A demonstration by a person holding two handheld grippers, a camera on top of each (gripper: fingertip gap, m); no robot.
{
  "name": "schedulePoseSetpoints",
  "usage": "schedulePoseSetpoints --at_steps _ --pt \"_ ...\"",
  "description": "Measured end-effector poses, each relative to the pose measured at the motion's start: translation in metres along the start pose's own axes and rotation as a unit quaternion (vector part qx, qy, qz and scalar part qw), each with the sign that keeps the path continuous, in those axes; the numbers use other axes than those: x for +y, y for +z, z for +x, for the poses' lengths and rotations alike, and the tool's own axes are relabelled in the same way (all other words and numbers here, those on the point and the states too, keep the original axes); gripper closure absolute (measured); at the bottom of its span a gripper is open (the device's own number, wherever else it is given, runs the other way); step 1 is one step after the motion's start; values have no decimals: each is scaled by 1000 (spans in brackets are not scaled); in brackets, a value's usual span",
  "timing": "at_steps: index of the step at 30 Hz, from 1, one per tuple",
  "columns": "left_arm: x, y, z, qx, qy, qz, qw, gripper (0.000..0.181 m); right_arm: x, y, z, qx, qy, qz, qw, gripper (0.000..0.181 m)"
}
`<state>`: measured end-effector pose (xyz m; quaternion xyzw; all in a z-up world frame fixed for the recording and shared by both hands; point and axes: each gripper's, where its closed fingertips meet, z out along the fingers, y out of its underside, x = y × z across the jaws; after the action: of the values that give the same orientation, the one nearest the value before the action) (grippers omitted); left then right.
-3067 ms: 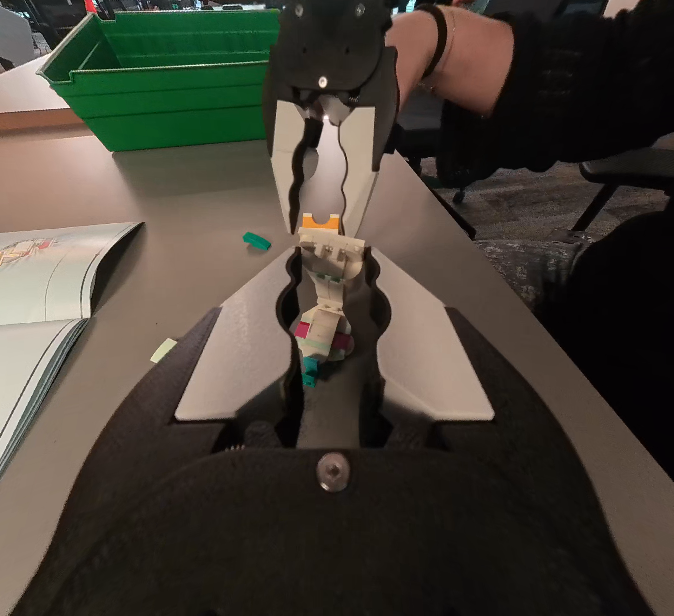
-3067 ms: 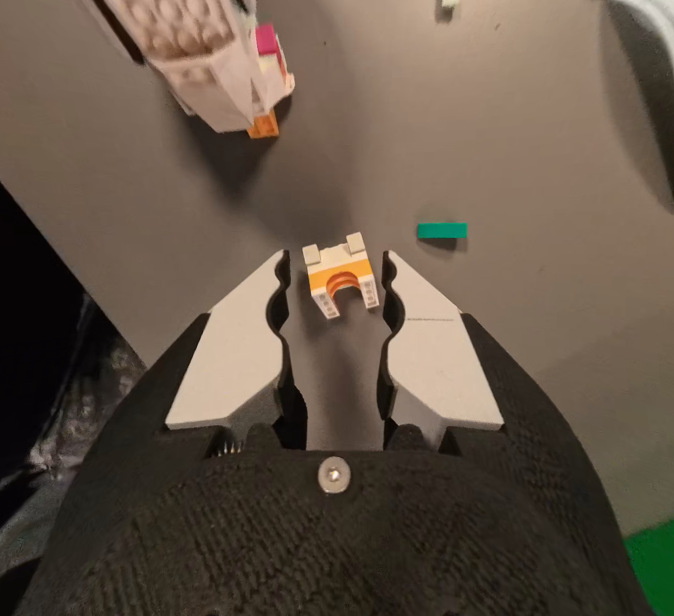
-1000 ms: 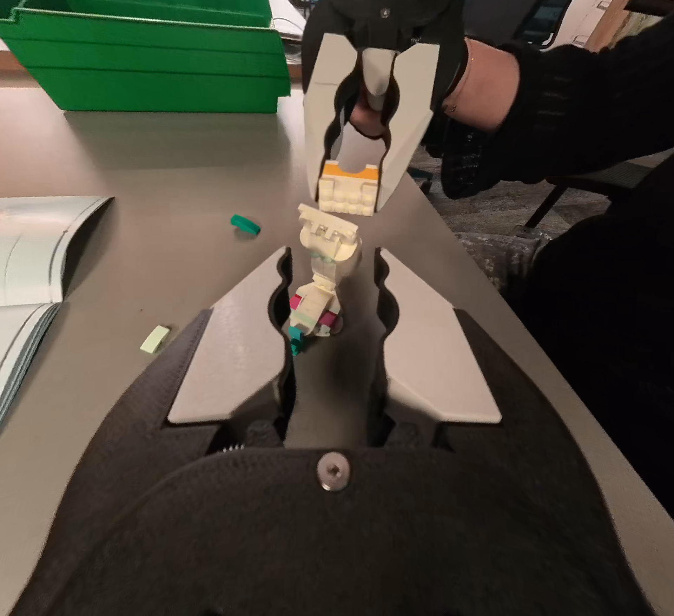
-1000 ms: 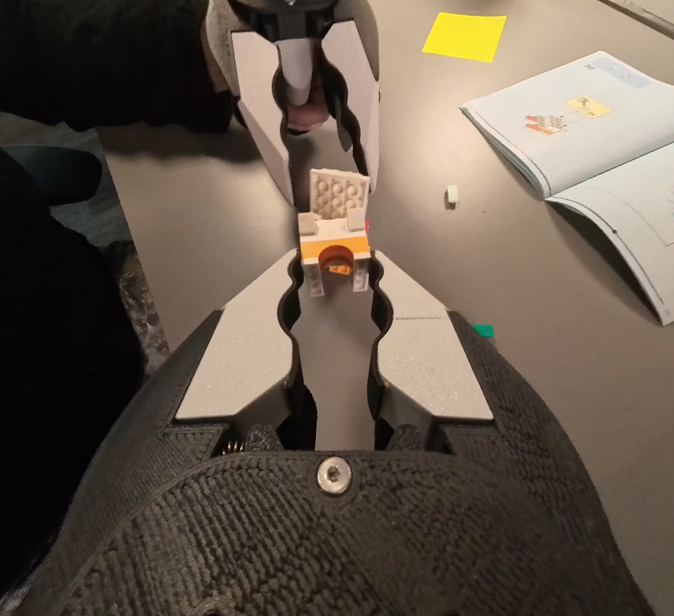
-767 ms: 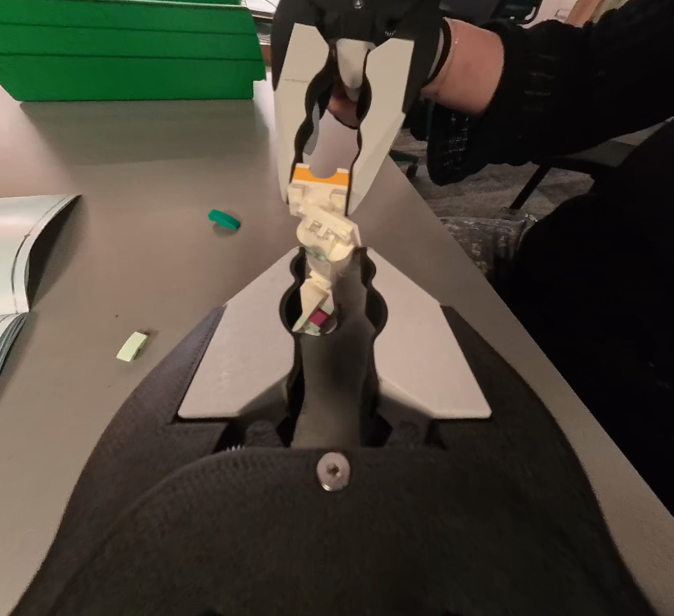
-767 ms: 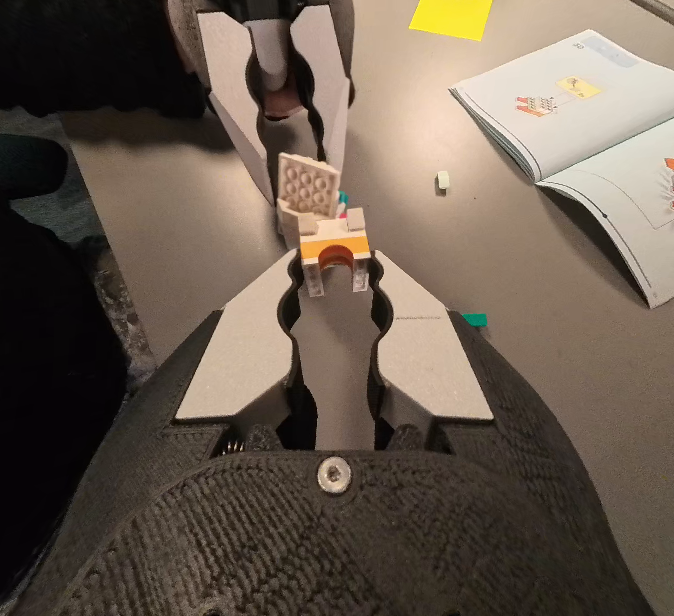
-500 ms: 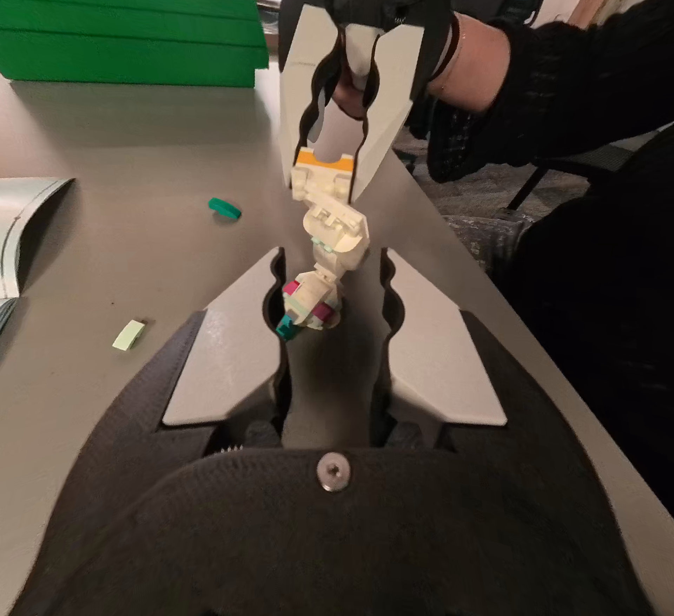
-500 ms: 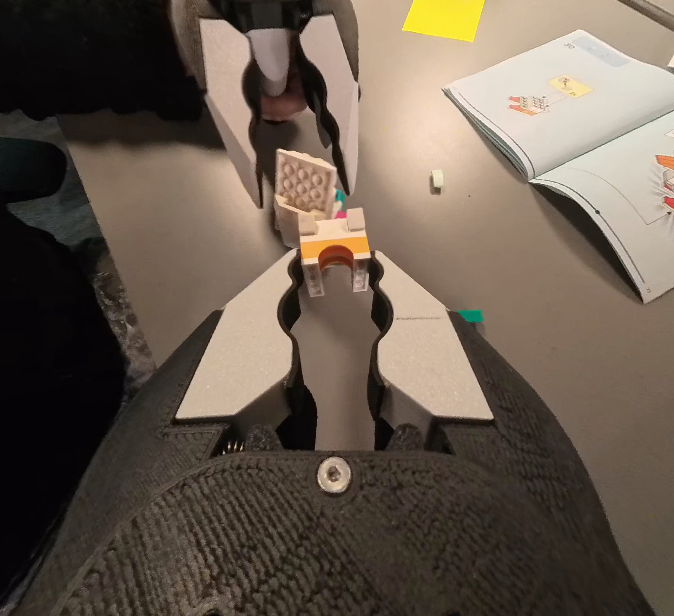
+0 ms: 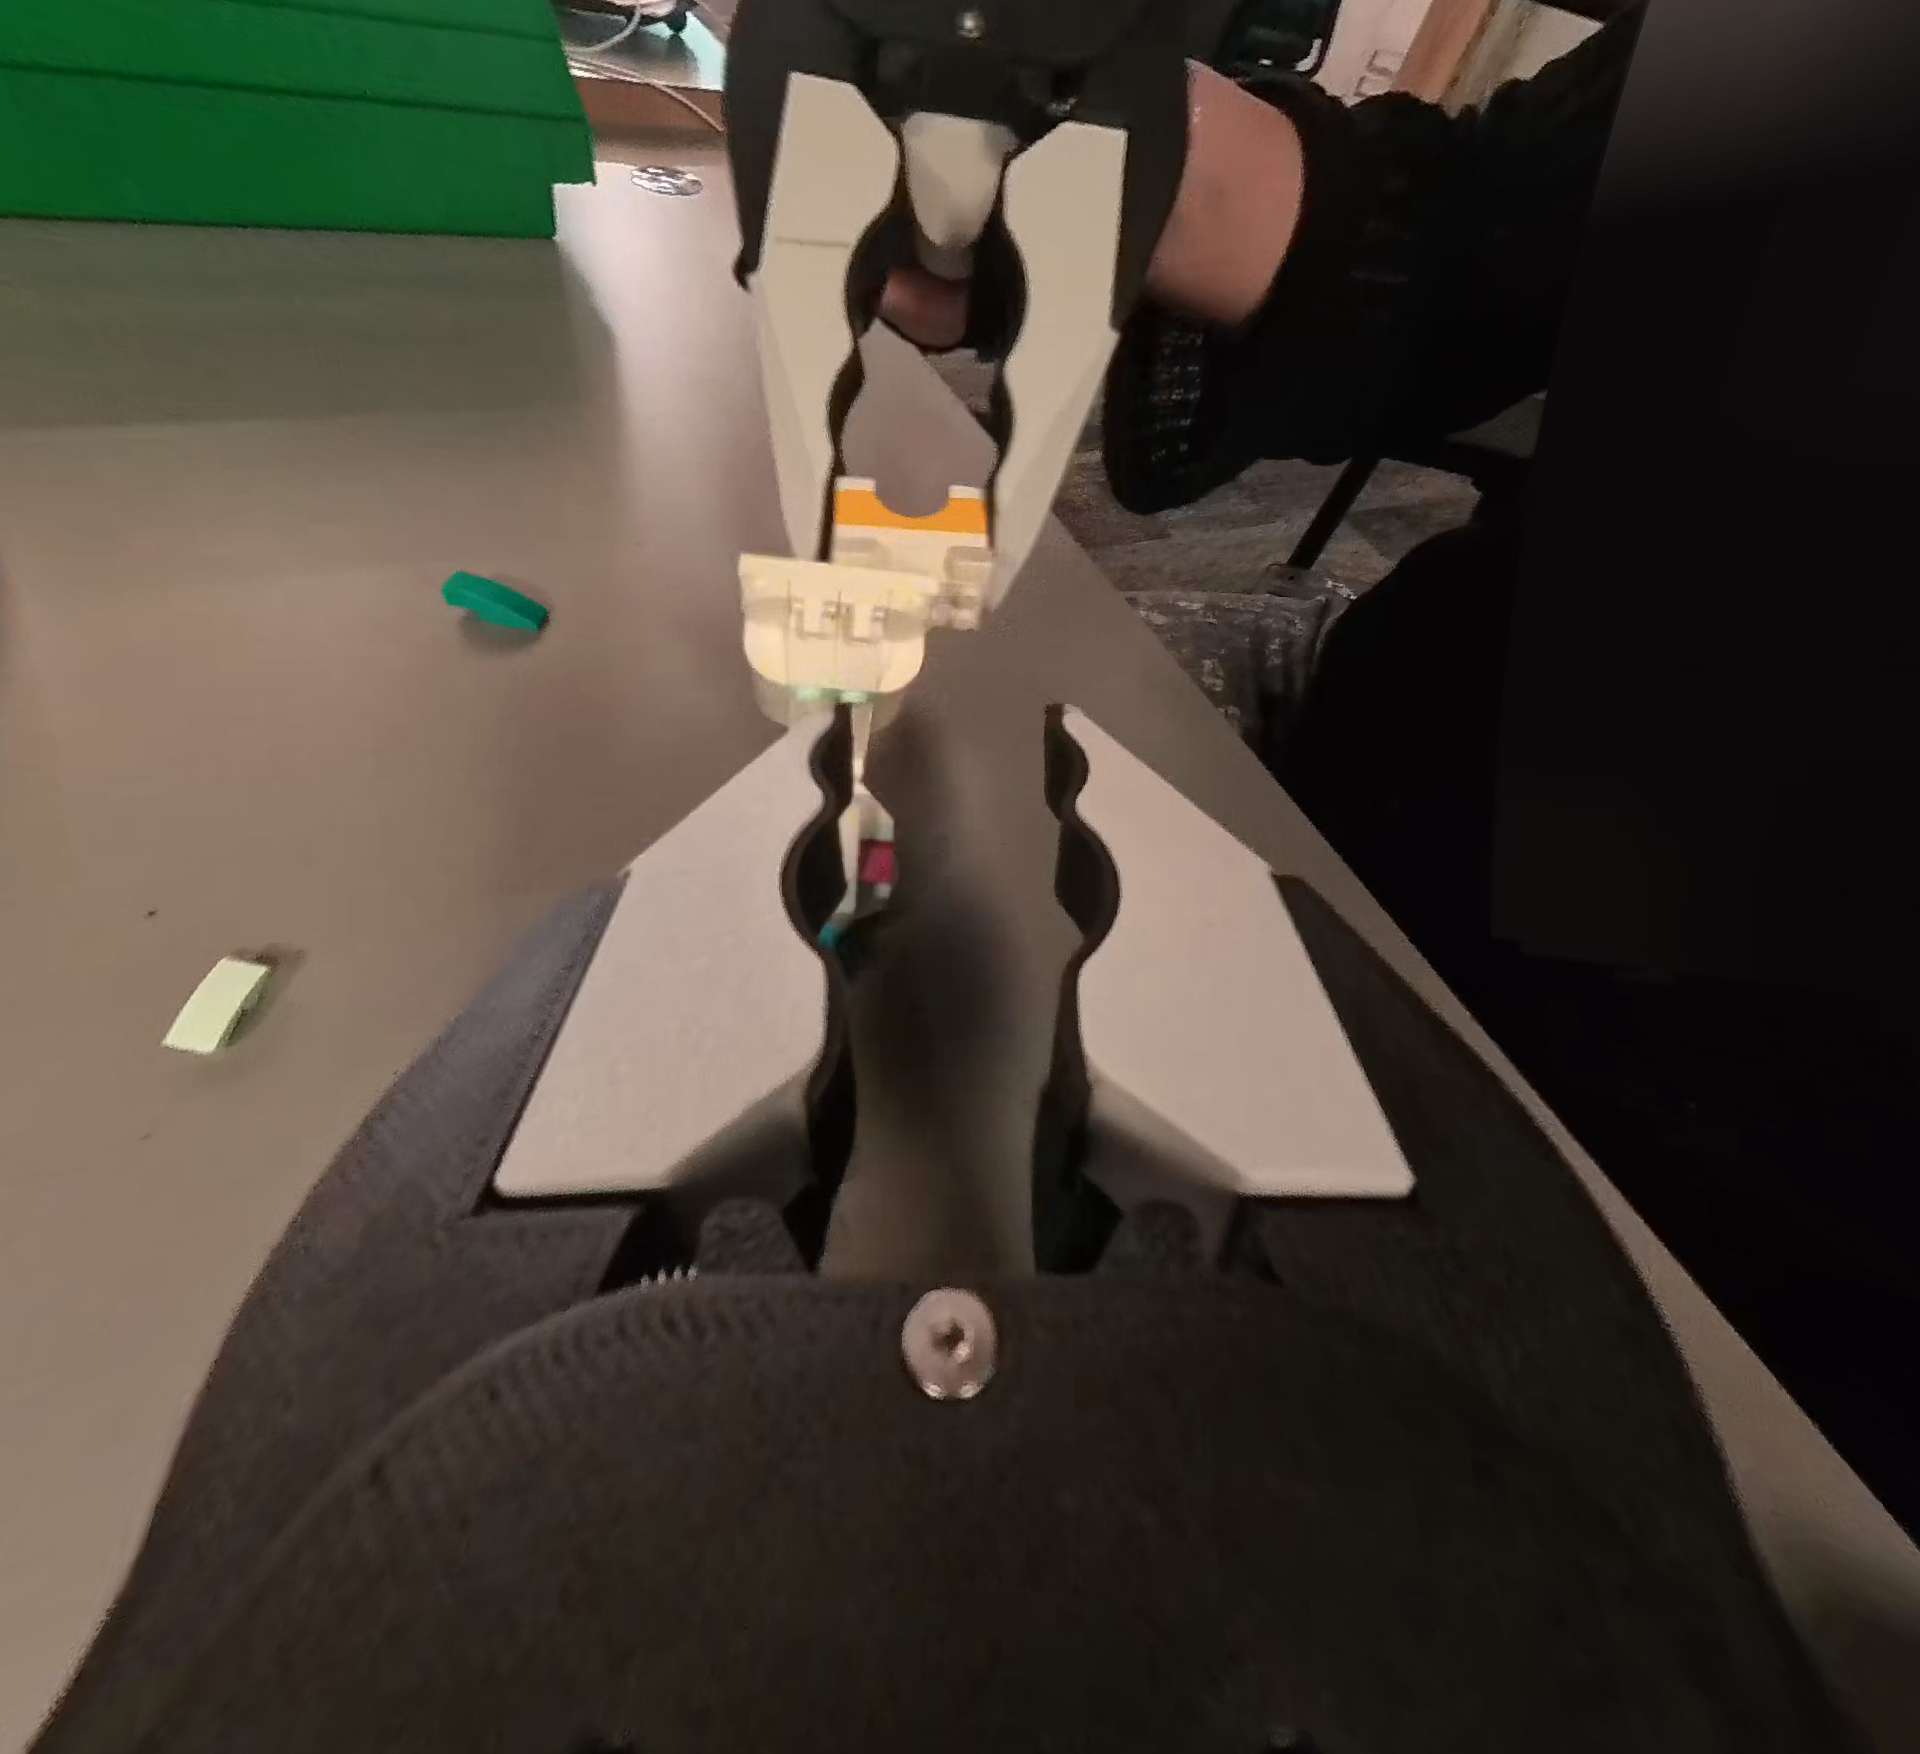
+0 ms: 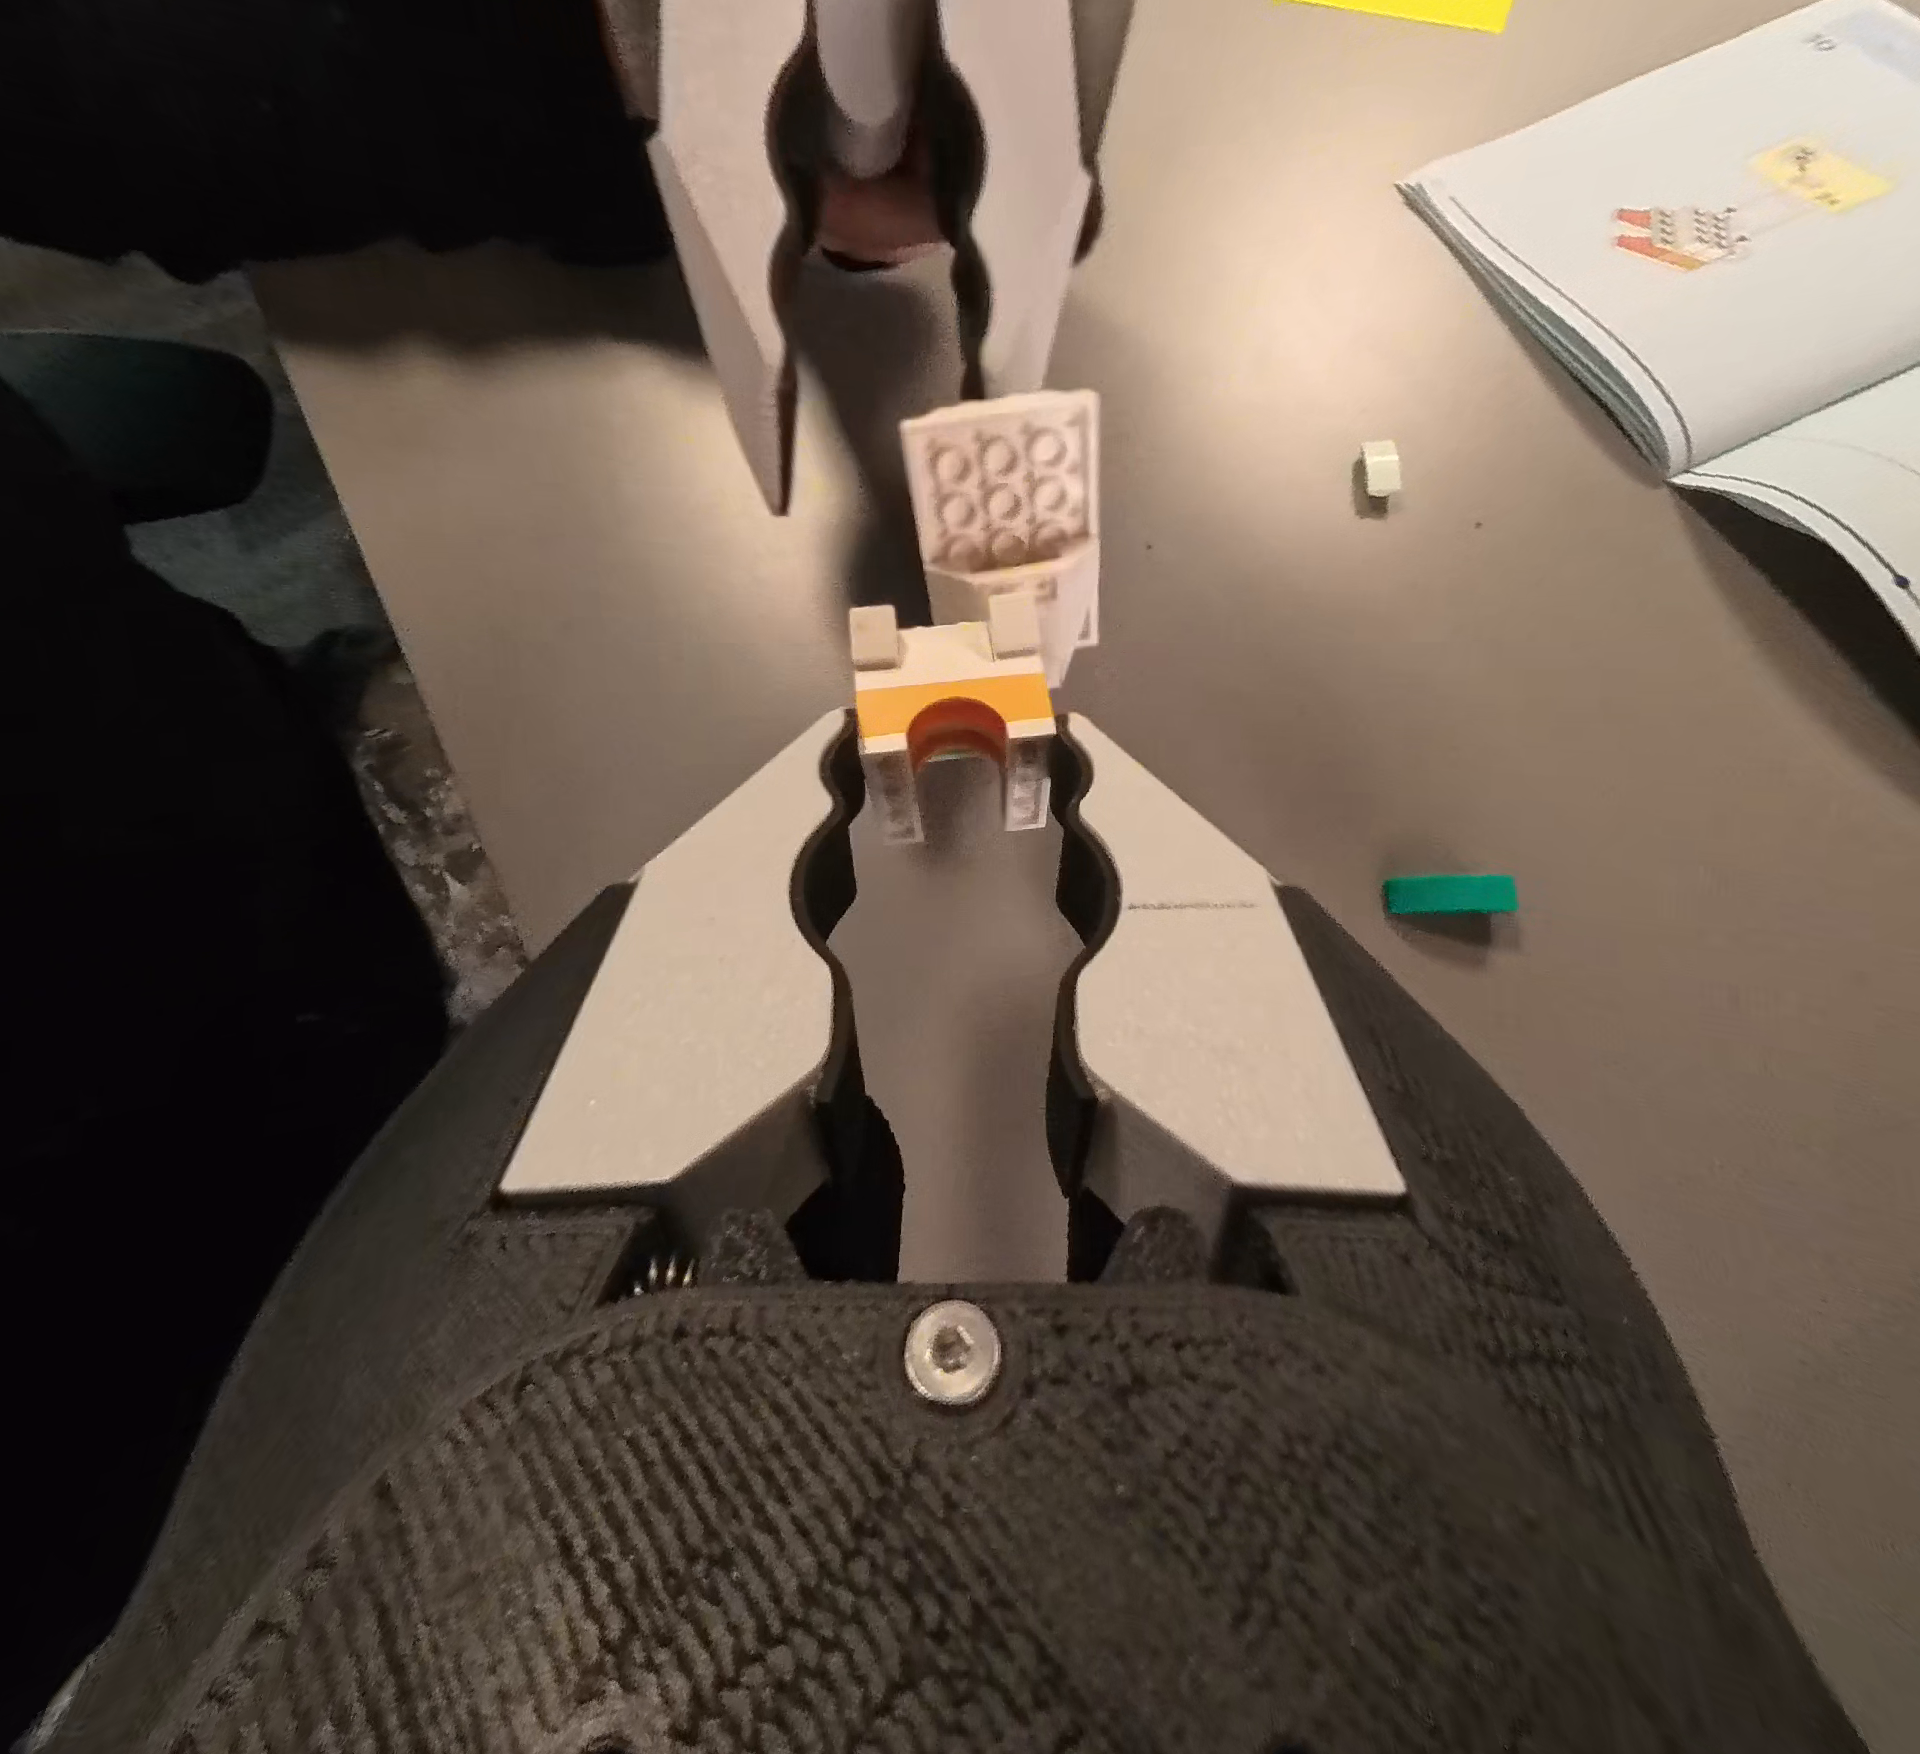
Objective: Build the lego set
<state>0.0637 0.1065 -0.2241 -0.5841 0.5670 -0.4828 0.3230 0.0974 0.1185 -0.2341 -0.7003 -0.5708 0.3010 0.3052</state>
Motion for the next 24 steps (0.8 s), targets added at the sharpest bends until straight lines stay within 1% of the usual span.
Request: schedulePoseSetpoints --at_steps 2,3,4,7,9,12,18,24 --pt "1 2 2 9 -5 -3 1000 149 1 0 2 3 1 -1 1000 146" --pt "1 2 -1 2 -5 -5 1000 152 2 -1 3 4 0 -3 1000 146" --pt "2 1 -7 -18 -6 -6 1000 151 2 -1 4 7 -3 -3 1000 146" --pt "-6 -3 -22 -74 -4 21 997 133 0 -4 7 11 -9 8 1000 146" --pt "-10 -2 -23 -87 7 31 996 130 -3 -6 9 13 -17 22 1000 146" --pt "-10 6 -22 -109 35 24 993 130 -10 -9 11 13 -32 38 999 146" --pt "-13 11 -21 -138 75 29 987 148 -23 -10 9 -19 -61 48 997 146" --pt "-8 14 -22 -139 82 18 987 146 -25 -3 9 -49 -86 13 995 146"
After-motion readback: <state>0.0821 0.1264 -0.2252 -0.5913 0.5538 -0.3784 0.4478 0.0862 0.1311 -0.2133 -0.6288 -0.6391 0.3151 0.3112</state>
